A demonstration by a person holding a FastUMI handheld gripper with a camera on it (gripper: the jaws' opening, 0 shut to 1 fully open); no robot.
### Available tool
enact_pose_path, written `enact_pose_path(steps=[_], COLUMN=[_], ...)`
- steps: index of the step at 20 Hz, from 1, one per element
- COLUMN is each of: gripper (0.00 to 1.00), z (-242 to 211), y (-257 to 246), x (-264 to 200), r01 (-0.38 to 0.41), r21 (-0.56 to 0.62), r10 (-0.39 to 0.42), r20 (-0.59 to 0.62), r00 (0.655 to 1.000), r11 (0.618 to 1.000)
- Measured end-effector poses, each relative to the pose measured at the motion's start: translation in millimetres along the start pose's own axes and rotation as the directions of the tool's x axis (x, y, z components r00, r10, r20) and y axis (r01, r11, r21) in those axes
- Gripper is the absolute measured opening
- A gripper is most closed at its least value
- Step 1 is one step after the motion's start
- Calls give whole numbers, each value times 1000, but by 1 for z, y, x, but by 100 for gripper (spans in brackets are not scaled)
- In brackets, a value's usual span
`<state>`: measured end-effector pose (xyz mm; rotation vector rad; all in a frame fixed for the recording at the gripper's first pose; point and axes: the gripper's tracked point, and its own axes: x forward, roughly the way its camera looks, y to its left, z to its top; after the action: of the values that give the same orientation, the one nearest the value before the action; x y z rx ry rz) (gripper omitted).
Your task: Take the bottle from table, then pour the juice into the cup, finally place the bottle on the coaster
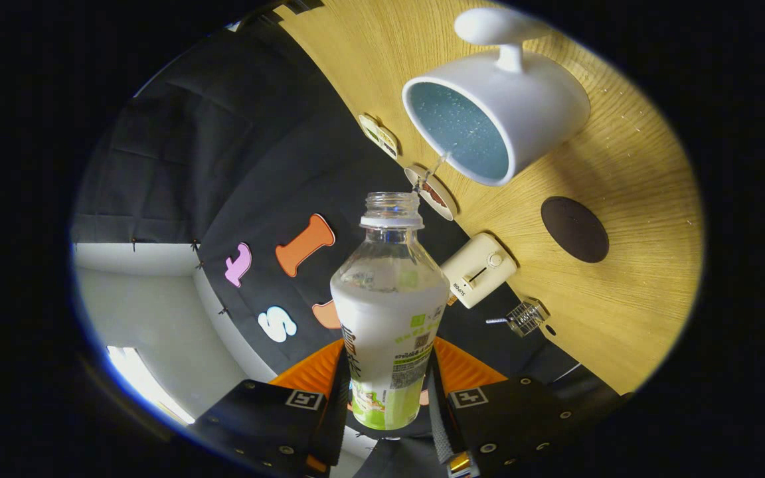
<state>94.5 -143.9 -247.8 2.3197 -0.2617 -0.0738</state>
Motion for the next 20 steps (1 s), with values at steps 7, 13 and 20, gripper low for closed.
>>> enact_pose_path(steps=[7,13,20], gripper=[54,54,54], z=[-2,-7,2], y=[-4,-26,-33], x=[-1,-8,-16], r01=[2,60,37], r21=[-41,-229,-535], r10=[-2,-68,-60], r20=[-8,-25,-26], r00=[1000,997,998], r11=[999,971,844])
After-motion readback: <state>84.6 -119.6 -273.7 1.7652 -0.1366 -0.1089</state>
